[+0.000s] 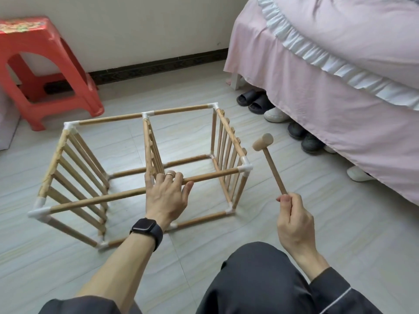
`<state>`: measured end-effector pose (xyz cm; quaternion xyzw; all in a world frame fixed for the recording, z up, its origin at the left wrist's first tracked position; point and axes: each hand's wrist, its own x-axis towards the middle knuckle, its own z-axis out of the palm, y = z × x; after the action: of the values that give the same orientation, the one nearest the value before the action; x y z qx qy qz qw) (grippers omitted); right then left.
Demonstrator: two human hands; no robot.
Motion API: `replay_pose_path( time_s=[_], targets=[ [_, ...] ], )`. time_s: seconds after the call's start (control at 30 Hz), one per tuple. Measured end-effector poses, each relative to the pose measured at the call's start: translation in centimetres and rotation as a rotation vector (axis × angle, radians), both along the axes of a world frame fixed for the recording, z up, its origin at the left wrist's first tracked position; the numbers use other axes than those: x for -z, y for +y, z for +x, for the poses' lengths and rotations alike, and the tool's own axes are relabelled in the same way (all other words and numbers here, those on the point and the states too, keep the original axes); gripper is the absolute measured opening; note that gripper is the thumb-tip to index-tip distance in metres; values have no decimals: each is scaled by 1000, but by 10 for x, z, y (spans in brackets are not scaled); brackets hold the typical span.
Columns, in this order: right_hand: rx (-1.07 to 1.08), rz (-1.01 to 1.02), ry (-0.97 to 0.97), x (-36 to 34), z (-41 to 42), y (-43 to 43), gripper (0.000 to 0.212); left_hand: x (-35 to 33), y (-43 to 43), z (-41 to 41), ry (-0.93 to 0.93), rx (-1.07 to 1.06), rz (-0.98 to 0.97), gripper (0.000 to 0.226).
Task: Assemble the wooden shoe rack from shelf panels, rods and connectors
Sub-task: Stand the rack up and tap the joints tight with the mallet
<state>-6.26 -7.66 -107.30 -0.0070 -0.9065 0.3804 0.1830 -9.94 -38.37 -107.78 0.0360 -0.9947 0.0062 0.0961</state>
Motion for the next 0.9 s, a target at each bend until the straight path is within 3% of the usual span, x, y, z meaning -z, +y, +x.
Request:
replay_pose_path(
  time_s=[0.13, 0.3, 0.43, 0.6, 0.8, 0.9],
  targets=[
    [-35, 334, -214, -3, -2, 4, 44, -1, 2, -1, -24, -16, -4, 51],
    [16, 155, 26, -8, 1, -1, 33, 0, 2, -2, -20, -22, 4, 47],
    [5, 416, -200, -7, -3, 2, 39, 1, 6, -4, -42, -46, 2, 47],
    [4, 303, -122, -7, -6, 0, 38, -4, 23, -20, -111, -72, 26, 51],
    [-122, 297, -138, -7, -23, -21, 40, -22, 29, -74, -309, 145, 303, 67],
    [-180, 244, -125, -6, -33, -37, 39, -25, 15, -70, -133, 126, 347, 72]
  ],
)
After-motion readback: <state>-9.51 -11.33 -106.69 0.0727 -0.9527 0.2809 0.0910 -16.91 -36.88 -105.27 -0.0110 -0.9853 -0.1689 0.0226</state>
